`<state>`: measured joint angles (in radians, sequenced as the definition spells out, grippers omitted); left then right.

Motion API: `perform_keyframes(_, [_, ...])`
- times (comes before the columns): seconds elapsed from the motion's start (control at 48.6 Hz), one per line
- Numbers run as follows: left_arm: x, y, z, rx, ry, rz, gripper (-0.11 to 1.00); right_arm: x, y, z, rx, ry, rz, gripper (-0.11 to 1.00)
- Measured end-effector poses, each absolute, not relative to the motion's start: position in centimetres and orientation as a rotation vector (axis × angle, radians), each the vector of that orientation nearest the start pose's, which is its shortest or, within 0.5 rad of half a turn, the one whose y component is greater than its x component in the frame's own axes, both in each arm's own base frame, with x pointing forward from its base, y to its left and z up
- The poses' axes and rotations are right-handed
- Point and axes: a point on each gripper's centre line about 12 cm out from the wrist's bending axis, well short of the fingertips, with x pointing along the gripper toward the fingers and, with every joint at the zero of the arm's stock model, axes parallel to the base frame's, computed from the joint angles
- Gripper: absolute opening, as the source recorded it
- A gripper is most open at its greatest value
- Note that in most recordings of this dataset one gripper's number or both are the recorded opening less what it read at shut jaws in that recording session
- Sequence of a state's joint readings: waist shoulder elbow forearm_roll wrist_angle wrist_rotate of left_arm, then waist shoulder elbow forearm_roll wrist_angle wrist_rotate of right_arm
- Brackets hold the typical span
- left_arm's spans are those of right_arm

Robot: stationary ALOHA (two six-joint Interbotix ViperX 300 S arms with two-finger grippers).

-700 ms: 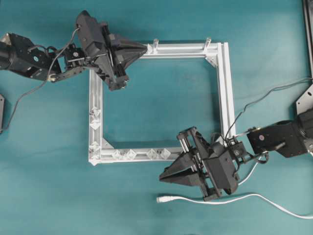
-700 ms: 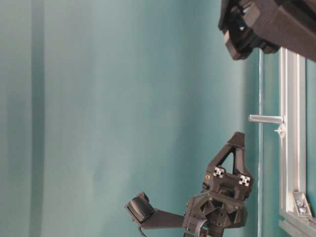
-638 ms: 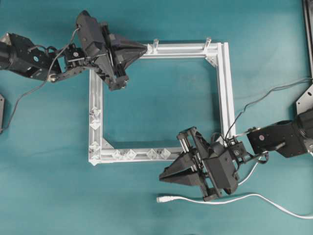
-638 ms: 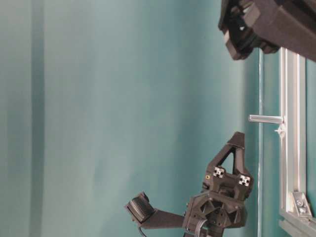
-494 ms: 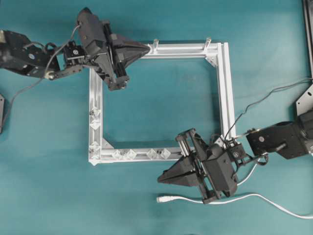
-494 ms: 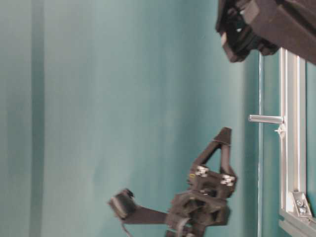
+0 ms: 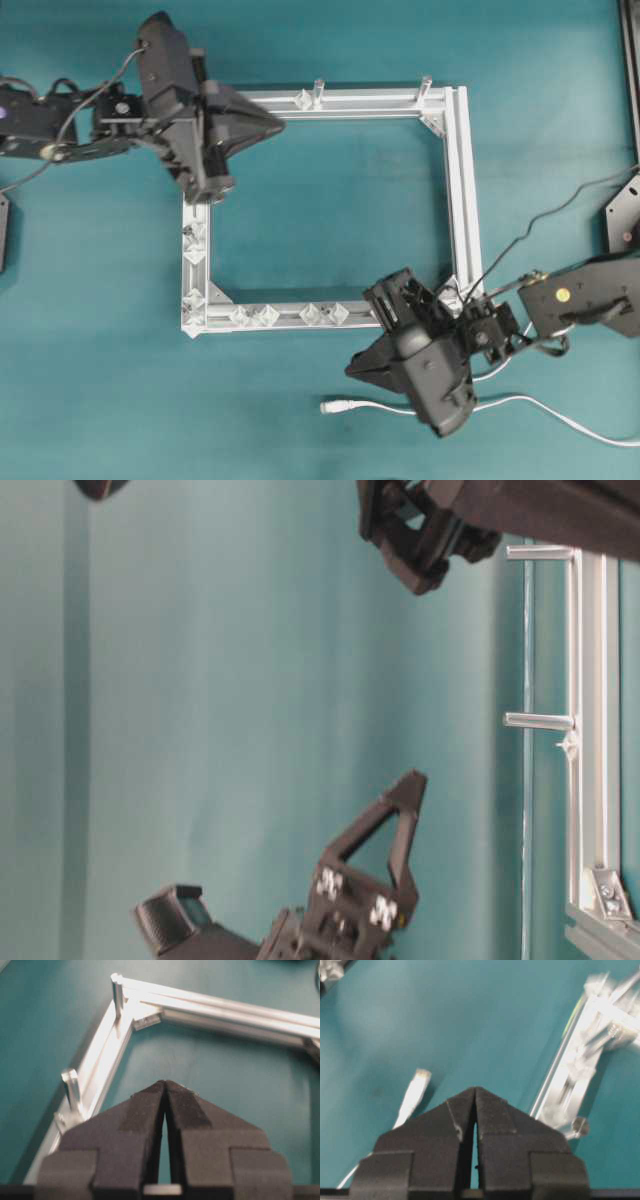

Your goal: Move the cable alternately left and right between 8 closely spaced pins so it hooks onto each one.

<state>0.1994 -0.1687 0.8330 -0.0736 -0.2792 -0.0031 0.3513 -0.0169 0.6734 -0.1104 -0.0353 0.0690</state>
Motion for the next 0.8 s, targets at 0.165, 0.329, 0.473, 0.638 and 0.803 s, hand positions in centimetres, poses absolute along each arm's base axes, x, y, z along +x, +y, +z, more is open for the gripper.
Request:
perform_keyframes(0.165, [32.6,6.6,20.1,-0.114,0.426,0.224,0.0,36.8,14.0,18.2,-0.108,0.723,0.325,0.01])
perform_keyframes(0.329, [30.5,6.2,19.6,-0.114,0.441,0.222,0.1,37.1,14.8,17.8,-0.087,0.813,0.305,0.39])
perform_keyframes(0.473, [28.4,5.8,19.2,-0.114,0.447,0.222,0.47,38.0,15.6,17.3,-0.076,0.891,0.282,0.61])
perform_keyframes(0.638, [25.9,5.3,19.6,-0.113,0.412,0.223,0.51,39.2,16.8,16.4,-0.075,0.953,0.271,0.61])
perform_keyframes(0.803, [23.2,4.7,20.2,-0.108,0.357,0.22,0.51,40.8,17.7,15.3,-0.035,0.985,0.242,0.61])
